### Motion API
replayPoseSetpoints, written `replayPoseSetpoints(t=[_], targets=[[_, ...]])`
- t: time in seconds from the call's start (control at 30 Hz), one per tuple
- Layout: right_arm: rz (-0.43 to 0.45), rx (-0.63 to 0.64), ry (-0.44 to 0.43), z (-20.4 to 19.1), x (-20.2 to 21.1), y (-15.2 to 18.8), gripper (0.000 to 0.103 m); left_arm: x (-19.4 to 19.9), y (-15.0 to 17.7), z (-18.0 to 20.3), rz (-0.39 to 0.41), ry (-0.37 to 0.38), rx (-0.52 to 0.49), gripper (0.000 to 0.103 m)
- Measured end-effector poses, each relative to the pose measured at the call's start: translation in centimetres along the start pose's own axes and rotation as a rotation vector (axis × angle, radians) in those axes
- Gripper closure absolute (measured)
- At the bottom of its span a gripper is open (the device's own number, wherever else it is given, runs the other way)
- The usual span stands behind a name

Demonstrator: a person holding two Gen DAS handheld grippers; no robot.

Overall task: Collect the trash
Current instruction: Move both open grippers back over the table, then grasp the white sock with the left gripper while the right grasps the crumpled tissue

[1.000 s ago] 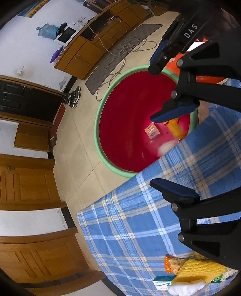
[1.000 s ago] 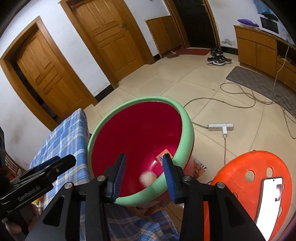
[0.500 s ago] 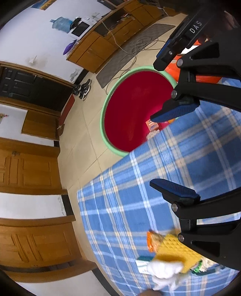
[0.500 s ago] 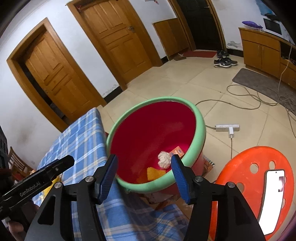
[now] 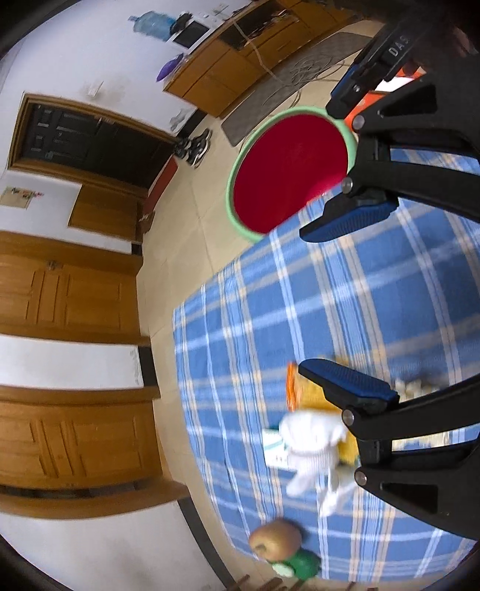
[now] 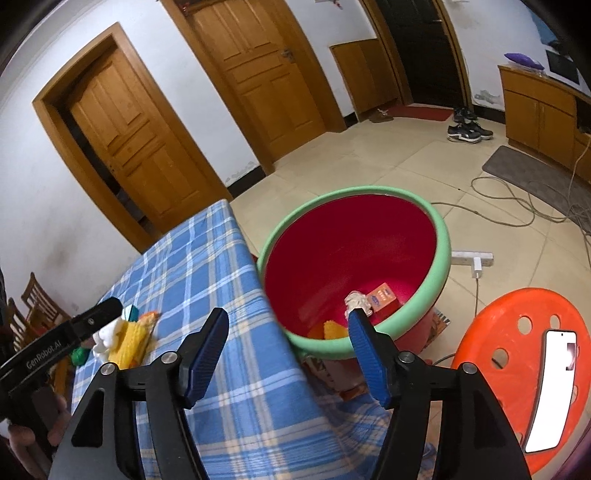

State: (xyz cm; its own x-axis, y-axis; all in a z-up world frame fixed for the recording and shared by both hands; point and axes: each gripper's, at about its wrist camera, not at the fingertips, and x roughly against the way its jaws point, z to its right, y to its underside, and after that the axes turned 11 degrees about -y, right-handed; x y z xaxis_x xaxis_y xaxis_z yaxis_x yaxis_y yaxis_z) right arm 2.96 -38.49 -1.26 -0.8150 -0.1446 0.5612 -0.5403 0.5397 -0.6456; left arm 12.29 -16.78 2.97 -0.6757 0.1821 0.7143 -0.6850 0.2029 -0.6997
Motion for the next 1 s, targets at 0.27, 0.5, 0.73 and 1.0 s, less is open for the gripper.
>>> replayPoseSetpoints(t=[0.27, 0.5, 0.73, 1.0], targets=[[-0.022, 0.02, 0.006, -1.2, -0.4, 0.7, 0.032, -0.8, -0.4, -5.1, 0.01, -0.119, 0.037, 0.029], [-0.042, 0.024, 0.002, -2.0, -1.2, 1.1, 0.03, -2.9, -0.1, -8.5, -0.03, -0.175, 0.086, 0.027], [-0.069, 0.046, 0.006, -2.8, -2.1, 1.5, 0.03, -5.6, 0.9, -9.9, -0.096, -0.185, 0.111, 0.027], [-0.098, 0.069, 0.0, -4.0, -2.8, 2.2, 0.03, -6.2, 1.7, -10.3, -0.104, -0.078, 0.127, 0.059]])
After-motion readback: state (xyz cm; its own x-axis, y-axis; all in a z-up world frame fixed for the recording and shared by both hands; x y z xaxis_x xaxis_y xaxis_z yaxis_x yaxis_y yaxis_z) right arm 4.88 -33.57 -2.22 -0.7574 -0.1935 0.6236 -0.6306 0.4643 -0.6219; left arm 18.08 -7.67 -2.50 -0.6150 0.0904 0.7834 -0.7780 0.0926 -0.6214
